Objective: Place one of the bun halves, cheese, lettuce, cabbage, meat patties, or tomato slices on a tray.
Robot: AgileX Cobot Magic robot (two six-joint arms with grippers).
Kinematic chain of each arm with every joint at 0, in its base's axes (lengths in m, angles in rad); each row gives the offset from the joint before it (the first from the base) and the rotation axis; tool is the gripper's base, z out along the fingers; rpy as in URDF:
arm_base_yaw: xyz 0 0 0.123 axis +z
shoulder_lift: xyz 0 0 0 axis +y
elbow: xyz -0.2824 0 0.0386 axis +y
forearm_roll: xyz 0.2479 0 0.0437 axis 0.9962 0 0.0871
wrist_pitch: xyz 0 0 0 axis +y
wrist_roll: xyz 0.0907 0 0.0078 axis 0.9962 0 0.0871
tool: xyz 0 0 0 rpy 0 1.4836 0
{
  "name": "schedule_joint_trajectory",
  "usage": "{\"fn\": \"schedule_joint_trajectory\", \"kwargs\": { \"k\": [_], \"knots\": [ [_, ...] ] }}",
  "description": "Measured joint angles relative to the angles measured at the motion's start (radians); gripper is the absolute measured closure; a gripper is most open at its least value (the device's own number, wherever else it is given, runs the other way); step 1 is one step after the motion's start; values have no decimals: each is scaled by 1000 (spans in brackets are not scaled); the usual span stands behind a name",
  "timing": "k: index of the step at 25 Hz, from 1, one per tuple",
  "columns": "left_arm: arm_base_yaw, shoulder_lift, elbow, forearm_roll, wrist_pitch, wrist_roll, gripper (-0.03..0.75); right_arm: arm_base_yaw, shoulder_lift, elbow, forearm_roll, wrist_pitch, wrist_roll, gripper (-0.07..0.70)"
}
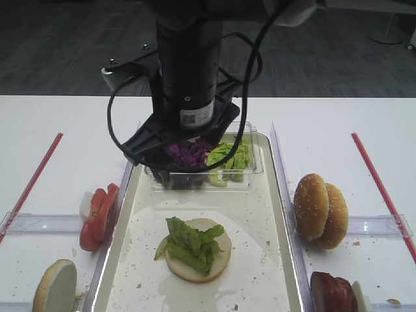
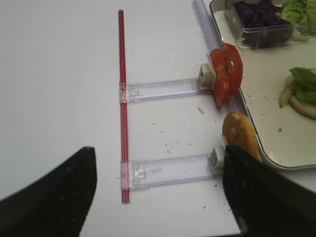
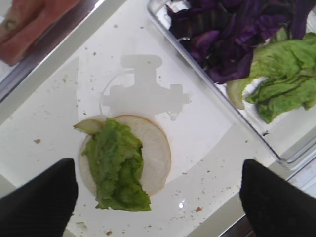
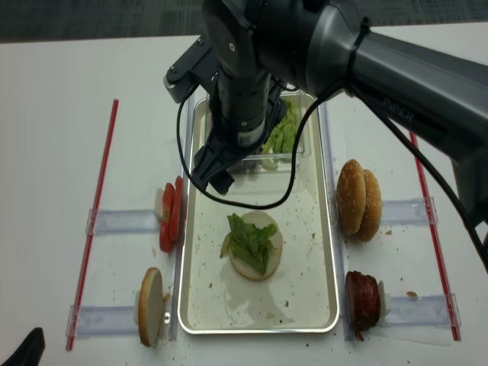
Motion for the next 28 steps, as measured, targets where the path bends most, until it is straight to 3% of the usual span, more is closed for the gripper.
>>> {"fn": "schedule_joint_trajectory", "kwargs": {
  "k": [14,28],
  "knots": [
    [0,0,0,0,0,0,224,-244,0,0,-11,0,-8,-46],
    [0,0,0,0,0,0,224,-661,0,0,-31,0,-13,-46]
  ]
}}
